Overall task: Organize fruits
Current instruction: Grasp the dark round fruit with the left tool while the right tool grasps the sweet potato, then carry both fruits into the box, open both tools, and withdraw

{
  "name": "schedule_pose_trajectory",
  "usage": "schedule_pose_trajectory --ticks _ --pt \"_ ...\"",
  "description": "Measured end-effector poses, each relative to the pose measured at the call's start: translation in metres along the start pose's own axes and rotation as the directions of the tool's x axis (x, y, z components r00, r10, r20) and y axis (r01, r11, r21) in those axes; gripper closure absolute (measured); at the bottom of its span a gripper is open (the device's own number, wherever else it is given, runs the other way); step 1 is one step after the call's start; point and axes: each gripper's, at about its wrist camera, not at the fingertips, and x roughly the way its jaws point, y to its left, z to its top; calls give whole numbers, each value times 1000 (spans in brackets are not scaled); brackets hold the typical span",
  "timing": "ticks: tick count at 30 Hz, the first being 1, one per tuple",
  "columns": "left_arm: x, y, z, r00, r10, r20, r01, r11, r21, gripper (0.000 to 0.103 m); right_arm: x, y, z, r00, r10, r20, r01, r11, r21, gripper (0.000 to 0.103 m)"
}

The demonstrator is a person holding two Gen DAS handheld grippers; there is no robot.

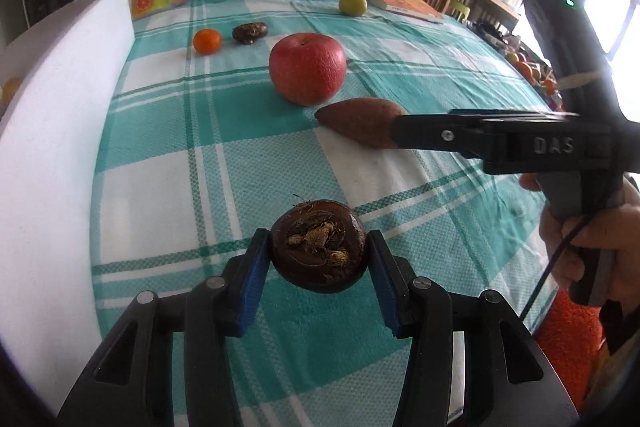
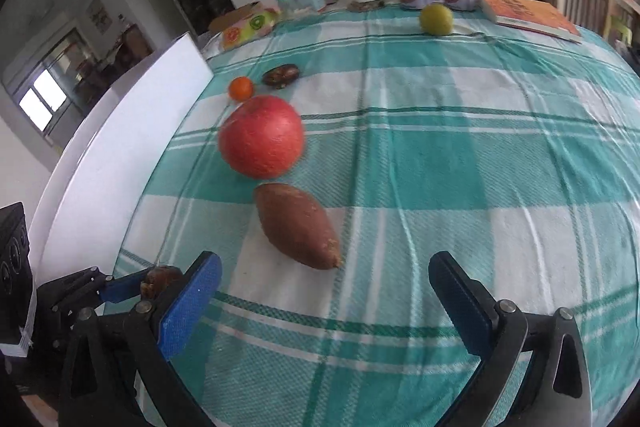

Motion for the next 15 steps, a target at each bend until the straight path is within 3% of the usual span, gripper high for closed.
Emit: schedule_pose_trajectory --ticks 4,6,9,12,13,15 --pt "-18 0 -7 1000 -31 4 31 999 -12 53 41 26 25 978 -92 -189 62 985 -161 28" --pt "-29 0 -9 999 -42 15 42 999 -13 53 50 25 26 959 -139 -248 96 979 -178 58" --pt "-46 2 -13 997 -64 37 65 998 -18 53 36 17 19 964 -121 -238 88 985 -146 60" --pt "-57 5 -19 994 -104 42 106 994 -40 53 12 -12 -2 980 78 -181 -64 994 84 60" --pt "-59 6 -21 992 -124 36 126 991 -54 53 5 -25 -13 975 165 -149 -136 973 187 60" --pt "-64 9 -25 985 -170 24 172 981 -87 53 -5 -44 -40 944 323 -64 -280 889 363 60"
